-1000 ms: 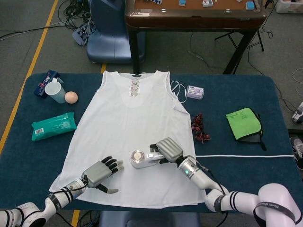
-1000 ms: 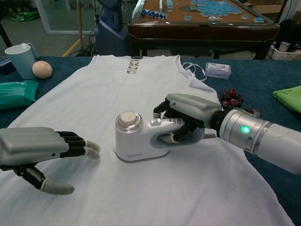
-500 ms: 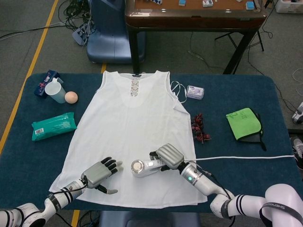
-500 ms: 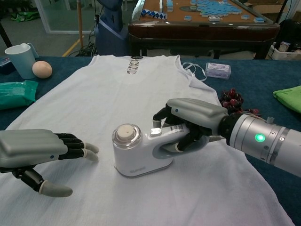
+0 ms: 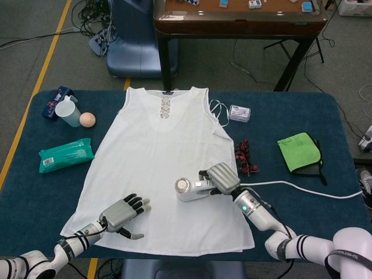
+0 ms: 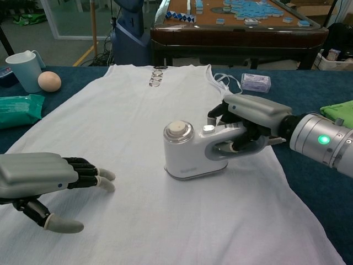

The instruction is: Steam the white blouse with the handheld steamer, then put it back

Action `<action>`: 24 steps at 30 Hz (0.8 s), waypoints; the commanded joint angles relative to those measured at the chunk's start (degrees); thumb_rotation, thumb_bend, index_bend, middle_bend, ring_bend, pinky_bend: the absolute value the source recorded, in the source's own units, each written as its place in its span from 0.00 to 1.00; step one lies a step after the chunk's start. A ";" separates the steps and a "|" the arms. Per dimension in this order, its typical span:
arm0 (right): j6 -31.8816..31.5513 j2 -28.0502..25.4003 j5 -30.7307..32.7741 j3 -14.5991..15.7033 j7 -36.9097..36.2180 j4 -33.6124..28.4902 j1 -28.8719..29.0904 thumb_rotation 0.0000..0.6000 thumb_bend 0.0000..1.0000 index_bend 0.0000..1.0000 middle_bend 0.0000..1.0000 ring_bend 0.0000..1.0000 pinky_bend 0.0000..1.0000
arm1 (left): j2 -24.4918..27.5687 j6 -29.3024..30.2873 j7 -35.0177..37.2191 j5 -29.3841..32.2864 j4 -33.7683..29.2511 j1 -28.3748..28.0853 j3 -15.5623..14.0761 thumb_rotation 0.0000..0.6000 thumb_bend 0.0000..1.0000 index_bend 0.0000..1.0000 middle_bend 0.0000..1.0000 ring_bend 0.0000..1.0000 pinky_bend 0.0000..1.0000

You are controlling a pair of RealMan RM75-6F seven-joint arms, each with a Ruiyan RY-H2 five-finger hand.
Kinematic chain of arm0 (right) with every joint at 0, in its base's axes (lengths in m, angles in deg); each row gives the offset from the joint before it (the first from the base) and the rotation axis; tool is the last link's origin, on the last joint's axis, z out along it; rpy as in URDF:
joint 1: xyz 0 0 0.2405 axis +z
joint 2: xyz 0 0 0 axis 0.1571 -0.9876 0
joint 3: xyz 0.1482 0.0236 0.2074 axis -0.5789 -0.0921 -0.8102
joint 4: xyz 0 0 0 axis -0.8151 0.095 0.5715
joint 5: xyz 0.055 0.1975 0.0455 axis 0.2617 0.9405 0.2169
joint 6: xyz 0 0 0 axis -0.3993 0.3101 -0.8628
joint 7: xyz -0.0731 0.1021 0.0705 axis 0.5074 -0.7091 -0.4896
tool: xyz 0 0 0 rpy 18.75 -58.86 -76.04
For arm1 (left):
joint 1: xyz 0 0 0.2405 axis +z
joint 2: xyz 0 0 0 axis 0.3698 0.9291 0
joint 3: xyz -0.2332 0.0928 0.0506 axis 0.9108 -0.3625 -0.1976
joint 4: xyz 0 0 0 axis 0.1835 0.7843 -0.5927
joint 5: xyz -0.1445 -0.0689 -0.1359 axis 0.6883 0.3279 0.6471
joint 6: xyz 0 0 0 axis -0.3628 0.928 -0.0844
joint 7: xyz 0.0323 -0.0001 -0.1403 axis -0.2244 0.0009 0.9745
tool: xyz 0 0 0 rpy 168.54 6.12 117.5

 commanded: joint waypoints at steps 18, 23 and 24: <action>-0.87 1.72 -3.59 2.19 -4.26 0.61 0.03 1.00 0.50 0.82 0.82 0.82 0.79 | 0.47 -0.02 -0.83 0.46 -1.02 -0.30 -0.46 0.10 0.13 0.06 0.00 0.00 0.00; -0.92 0.86 -5.76 4.10 -4.34 -2.11 0.09 1.00 0.50 0.82 0.82 0.82 0.79 | 0.66 0.17 -0.76 0.62 -1.13 -0.26 -0.48 0.09 0.13 0.06 0.00 0.00 0.00; -1.04 0.48 -6.15 4.61 -4.47 -2.84 -0.08 1.00 0.50 0.82 0.82 0.82 0.79 | 0.70 0.21 -0.74 0.58 -1.14 -0.24 -0.52 0.09 0.13 0.06 0.00 0.00 0.00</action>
